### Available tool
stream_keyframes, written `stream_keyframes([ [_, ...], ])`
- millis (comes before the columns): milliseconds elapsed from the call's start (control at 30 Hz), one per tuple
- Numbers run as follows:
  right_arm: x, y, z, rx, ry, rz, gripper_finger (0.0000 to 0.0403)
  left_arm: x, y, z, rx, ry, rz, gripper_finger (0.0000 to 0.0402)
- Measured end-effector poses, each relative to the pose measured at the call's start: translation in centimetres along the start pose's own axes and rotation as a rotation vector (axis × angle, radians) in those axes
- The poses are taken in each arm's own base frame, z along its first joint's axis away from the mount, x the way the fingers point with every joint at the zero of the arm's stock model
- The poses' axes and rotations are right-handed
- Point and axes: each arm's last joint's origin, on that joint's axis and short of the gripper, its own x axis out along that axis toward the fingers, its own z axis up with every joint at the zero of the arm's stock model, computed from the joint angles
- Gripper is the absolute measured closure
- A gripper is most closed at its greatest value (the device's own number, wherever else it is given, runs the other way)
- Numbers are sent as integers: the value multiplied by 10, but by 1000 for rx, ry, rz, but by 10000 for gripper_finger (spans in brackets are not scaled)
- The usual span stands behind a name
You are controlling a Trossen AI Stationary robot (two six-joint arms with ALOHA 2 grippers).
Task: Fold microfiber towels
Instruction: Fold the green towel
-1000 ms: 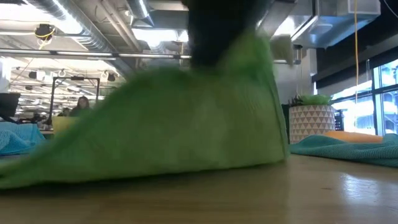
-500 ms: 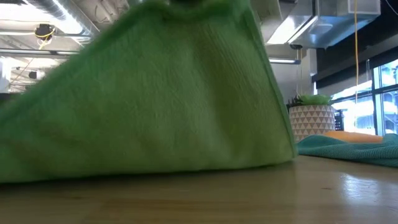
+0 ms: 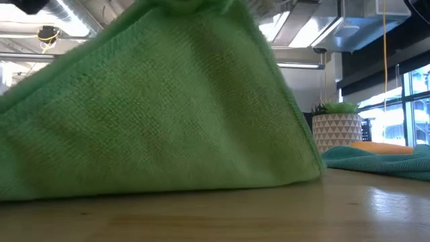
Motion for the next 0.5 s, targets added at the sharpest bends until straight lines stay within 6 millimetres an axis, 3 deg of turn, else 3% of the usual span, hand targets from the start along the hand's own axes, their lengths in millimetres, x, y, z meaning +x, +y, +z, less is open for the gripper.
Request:
stream_keyframes([
  [333,-3,-11,6,-4,-6,4,400,36,4,-23,5,47,96,282],
  [500,-17,-8,12,-6,-35,15,400,51,6,-35,-25,99,94,282],
])
